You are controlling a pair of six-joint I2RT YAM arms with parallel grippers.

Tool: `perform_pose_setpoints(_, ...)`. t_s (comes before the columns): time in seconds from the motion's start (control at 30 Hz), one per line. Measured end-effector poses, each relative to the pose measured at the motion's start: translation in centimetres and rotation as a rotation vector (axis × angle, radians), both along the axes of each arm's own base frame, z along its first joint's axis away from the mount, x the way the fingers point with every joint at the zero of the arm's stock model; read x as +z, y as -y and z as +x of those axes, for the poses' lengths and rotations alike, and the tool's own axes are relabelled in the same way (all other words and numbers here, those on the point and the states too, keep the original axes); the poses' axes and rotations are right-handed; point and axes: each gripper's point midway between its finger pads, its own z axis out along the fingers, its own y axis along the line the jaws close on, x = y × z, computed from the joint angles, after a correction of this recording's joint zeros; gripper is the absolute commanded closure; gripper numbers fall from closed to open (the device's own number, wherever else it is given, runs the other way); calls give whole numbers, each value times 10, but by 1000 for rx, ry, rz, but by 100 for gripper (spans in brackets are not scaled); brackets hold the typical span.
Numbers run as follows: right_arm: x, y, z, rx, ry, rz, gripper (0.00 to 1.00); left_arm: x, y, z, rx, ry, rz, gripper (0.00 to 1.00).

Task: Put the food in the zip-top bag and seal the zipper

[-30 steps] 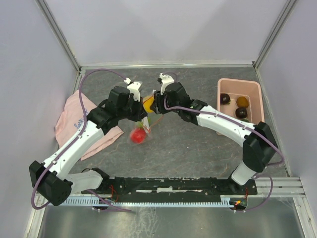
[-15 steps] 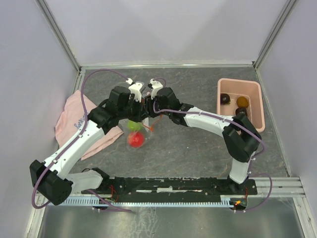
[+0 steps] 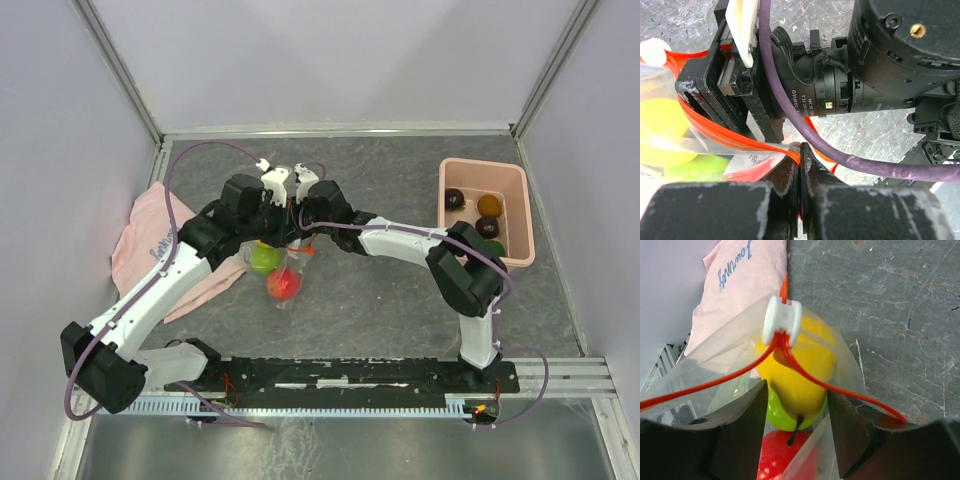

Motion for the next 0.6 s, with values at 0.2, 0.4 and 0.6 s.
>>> perform_pose_setpoints(0.2, 9, 12, 2, -7, -1, -7, 30, 0, -1, 1, 4, 2, 2, 97)
perform_pose_setpoints(0.4, 35, 48, 10, -54, 34, -51, 30, 3, -6, 4, 36, 28, 15, 97)
perform_pose_setpoints(0.6, 50, 80, -5, -50, 50, -168, 30, 5, -11, 9, 68, 49, 30, 97)
